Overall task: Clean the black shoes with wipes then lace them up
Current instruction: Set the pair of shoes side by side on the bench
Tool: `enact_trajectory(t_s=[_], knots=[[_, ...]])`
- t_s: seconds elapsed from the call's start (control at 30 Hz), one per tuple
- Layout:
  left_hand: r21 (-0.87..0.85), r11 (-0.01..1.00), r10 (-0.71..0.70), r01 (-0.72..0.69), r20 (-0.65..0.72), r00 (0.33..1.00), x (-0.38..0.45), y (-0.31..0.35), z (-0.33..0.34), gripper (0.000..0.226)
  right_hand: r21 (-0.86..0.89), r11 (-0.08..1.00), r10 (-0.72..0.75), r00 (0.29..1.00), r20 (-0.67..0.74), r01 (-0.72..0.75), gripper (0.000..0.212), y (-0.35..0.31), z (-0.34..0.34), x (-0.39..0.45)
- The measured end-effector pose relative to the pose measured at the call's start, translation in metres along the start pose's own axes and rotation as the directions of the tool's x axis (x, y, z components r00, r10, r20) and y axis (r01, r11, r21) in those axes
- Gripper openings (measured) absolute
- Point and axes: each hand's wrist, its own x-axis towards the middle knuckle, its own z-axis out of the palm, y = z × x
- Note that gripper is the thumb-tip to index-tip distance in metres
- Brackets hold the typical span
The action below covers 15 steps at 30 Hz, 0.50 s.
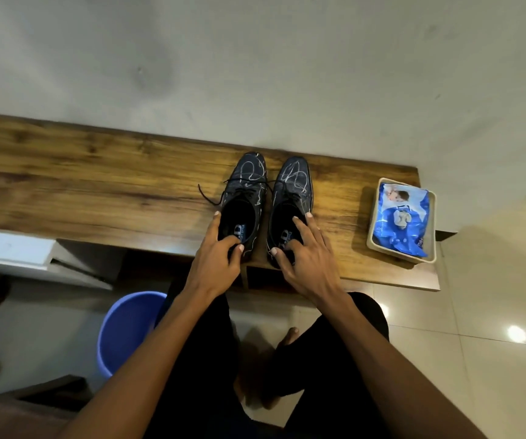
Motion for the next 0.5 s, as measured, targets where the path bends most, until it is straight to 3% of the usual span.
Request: enact_trajectory(t_s=[0.5], knots=[[0.005, 1.000, -0.009, 0.009, 0.030, 1.000, -0.018, 0.013, -0.002, 0.030, -0.078, 0.993, 0.098, 0.984, 0.151, -0.087, 0.058, 0.006, -0.018, -0.015]])
